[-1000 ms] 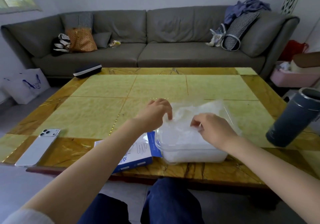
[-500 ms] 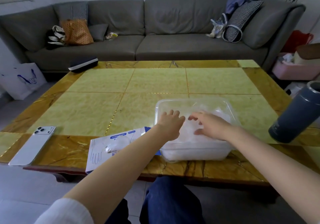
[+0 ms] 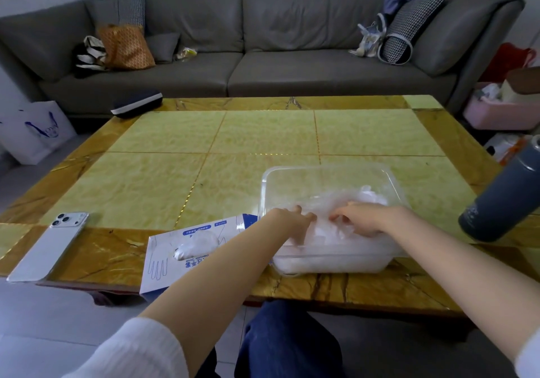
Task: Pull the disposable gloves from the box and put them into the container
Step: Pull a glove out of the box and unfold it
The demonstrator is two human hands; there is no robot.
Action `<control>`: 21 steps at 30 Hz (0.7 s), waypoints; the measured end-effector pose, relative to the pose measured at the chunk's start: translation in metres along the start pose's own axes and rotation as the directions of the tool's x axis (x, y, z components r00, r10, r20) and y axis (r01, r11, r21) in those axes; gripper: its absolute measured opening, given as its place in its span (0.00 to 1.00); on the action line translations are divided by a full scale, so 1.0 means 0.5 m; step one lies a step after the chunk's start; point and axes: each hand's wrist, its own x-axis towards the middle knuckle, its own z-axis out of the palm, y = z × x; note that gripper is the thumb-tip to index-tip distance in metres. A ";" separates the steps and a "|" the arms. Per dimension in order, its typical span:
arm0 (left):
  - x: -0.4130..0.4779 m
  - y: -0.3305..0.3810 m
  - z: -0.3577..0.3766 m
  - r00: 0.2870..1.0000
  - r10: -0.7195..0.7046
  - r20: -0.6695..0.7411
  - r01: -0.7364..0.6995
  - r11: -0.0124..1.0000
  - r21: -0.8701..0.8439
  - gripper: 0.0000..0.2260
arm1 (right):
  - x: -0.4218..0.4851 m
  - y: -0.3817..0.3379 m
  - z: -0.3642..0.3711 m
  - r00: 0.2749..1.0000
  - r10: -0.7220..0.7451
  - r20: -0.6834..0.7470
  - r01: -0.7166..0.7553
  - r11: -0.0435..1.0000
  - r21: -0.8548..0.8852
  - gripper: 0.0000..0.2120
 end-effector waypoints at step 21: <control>-0.238 -0.286 0.198 0.714 -0.488 -0.503 0.102 0.782 -0.615 0.22 | -0.028 -0.426 0.028 0.680 -0.381 -0.627 0.559 0.822 0.108 0.21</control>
